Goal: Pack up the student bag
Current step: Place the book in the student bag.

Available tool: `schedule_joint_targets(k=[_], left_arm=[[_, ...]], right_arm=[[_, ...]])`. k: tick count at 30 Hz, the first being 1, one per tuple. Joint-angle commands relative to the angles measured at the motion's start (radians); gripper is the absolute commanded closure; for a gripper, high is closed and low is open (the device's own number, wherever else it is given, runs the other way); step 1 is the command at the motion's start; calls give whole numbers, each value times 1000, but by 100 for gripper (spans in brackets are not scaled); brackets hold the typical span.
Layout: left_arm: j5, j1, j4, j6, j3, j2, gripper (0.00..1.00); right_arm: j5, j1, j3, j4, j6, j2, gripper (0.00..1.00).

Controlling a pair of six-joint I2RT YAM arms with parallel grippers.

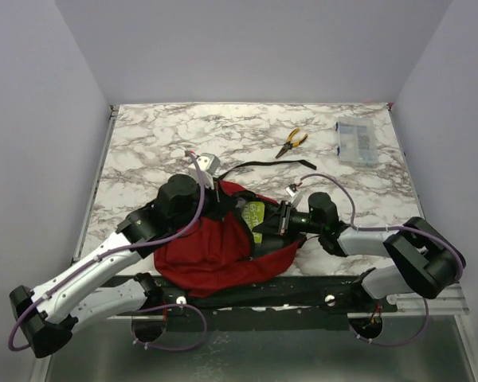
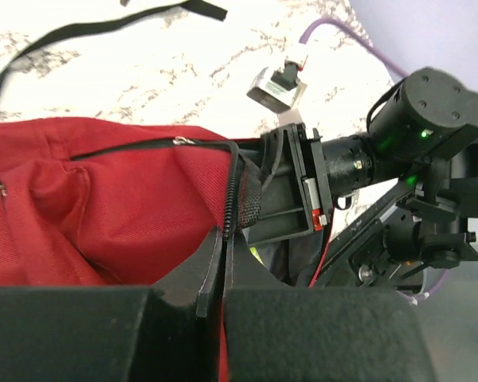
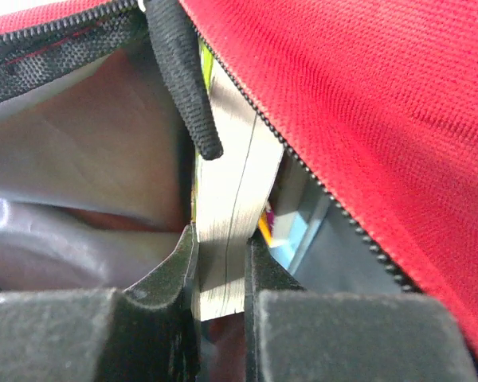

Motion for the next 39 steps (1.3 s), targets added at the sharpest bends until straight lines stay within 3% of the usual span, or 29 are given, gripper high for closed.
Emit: schedule_joint_targets(k=[1, 10, 13, 15, 19, 23, 26, 29, 35, 39], left_arm=[[117, 75, 66, 75, -25, -97, 100], [202, 80, 109, -10, 37, 48, 100], [195, 81, 120, -72, 31, 99, 100], [190, 81, 120, -96, 14, 111, 100], [175, 83, 102, -132, -10, 151, 100], [183, 86, 89, -165, -11, 200, 100], [201, 86, 96, -167, -13, 213, 100], [201, 86, 115, -165, -40, 196, 100], [190, 90, 98, -144, -74, 127, 100], [148, 92, 64, -132, -96, 64, 100]], right_arm=[[-104, 34, -26, 408, 155, 48, 99], [-33, 115, 146, 408, 116, 297, 98], [-57, 63, 127, 393, 115, 333, 69], [-57, 19, 81, 342, 89, 285, 60], [-12, 0, 71, 2, -84, 103, 48], [141, -1, 100, -377, -208, -127, 37], [235, -1, 133, -570, -280, -247, 32], [245, 0, 138, -588, -309, -278, 29], [199, 0, 151, -495, -296, -162, 31], [316, 0, 173, -555, -327, -137, 28]])
